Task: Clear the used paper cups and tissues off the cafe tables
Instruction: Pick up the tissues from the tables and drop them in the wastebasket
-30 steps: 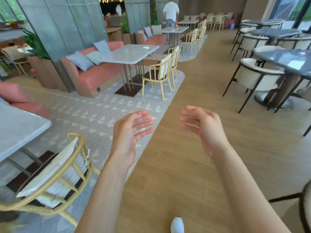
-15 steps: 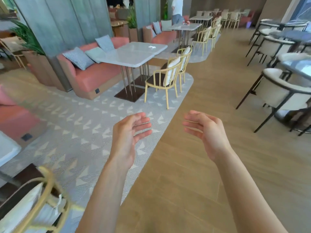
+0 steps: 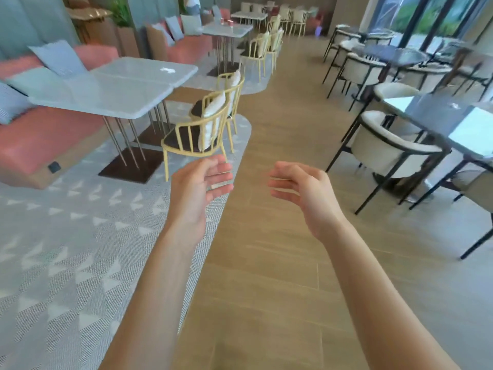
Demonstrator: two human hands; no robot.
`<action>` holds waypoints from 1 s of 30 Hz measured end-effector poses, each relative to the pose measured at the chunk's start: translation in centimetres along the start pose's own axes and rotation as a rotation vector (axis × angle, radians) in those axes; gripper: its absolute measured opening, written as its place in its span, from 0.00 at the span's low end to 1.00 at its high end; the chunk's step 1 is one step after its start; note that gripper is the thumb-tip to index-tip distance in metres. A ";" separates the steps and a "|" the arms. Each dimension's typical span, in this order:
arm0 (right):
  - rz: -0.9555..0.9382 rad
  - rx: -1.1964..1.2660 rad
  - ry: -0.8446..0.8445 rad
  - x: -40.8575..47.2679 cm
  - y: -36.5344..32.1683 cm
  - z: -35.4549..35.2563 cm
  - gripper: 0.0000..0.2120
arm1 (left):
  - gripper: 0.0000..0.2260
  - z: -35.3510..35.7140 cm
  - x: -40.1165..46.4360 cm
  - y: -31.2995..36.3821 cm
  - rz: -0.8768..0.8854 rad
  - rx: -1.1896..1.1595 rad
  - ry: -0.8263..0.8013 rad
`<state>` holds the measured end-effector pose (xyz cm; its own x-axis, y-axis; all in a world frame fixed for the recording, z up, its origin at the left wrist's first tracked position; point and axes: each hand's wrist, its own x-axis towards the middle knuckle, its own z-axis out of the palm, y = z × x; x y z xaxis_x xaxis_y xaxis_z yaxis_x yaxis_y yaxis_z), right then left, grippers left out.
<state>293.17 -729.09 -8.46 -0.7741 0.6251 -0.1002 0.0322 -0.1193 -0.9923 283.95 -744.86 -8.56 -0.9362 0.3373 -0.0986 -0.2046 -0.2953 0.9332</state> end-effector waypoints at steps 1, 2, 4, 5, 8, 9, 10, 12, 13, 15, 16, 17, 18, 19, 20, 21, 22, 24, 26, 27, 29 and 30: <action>0.006 0.000 0.016 2.1 -0.2 -0.1 0.07 | 0.06 1.0 2.2 0.1 -0.009 0.001 -0.017; 0.017 0.003 0.032 4.3 -0.3 -0.3 0.08 | 0.06 2.0 4.5 0.0 -0.019 0.004 -0.035; 0.039 0.012 0.066 8.4 -0.2 -0.7 0.08 | 0.07 3.6 8.7 -0.8 -0.043 0.022 -0.065; 0.045 0.019 0.079 10.6 0.0 -1.0 0.09 | 0.07 4.4 10.9 -1.3 -0.052 0.034 -0.073; 0.052 0.037 0.103 17.9 0.4 -2.2 0.08 | 0.08 7.1 17.7 -2.8 -0.070 0.069 -0.075; 0.052 0.046 0.104 20.6 0.4 -2.7 0.08 | 0.08 8.1 20.0 -3.3 -0.070 0.076 -0.070; 0.050 0.051 0.103 23.5 0.5 -3.1 0.09 | 0.08 9.1 22.4 -3.8 -0.069 0.081 -0.064; 0.046 0.061 0.088 29.4 0.8 -3.7 0.09 | 0.07 11.2 27.4 -4.6 -0.058 0.088 -0.051; 0.050 0.068 0.075 32.5 0.8 -3.9 0.10 | 0.07 12.4 29.9 -4.8 -0.052 0.090 -0.037; 0.078 0.072 0.044 38.4 0.2 -4.1 0.09 | 0.07 14.8 34.9 -4.9 -0.056 0.092 0.008; 0.088 0.074 0.024 41.5 -0.3 -4.2 0.09 | 0.08 16.1 37.5 -4.8 -0.056 0.089 0.026; 0.093 0.074 0.006 44.3 -0.9 -4.2 0.09 | 0.08 17.2 39.8 -4.6 -0.057 0.084 0.043; 0.095 0.074 -0.014 47.2 -1.6 -4.1 0.08 | 0.08 18.3 42.2 -4.4 -0.054 0.079 0.057; 0.088 0.074 -0.036 50.1 -2.5 -4.0 0.09 | 0.08 19.3 44.5 -4.1 -0.042 0.074 0.068; 0.079 0.072 -0.057 53.0 -3.3 -3.7 0.09 | 0.09 20.1 46.8 -3.8 -0.030 0.076 0.082; 0.076 0.068 -0.074 55.6 -4.2 -3.4 0.09 | 0.10 20.8 49.0 -3.4 -0.022 0.082 0.103; 0.074 0.065 -0.090 58.1 -4.9 -3.0 0.09 | 0.10 21.5 51.1 -3.0 -0.016 0.086 0.128; 0.067 0.066 -0.121 63.0 -5.8 -2.3 0.09 | 0.11 22.5 55.3 -2.5 0.003 0.077 0.163; 0.067 0.055 -0.141 68.1 -6.0 -1.5 0.09 | 0.11 23.4 59.9 -2.3 0.012 0.071 0.187; 0.065 0.046 -0.151 70.5 -6.0 -1.1 0.10 | 0.11 23.8 62.1 -2.4 0.015 0.075 0.197; 0.059 0.028 -0.170 75.5 -5.9 -0.2 0.10 | 0.10 24.4 66.9 -2.8 0.016 0.082 0.208; 0.055 0.022 -0.175 78.1 -5.8 0.3 0.09 | 0.10 24.7 69.4 -3.1 0.014 0.079 0.210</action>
<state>232.30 -679.79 -10.47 -0.8698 0.4737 -0.1384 0.0650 -0.1680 -0.9836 226.66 -698.49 -9.77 -0.9795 0.1375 -0.1473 -0.1757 -0.2250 0.9584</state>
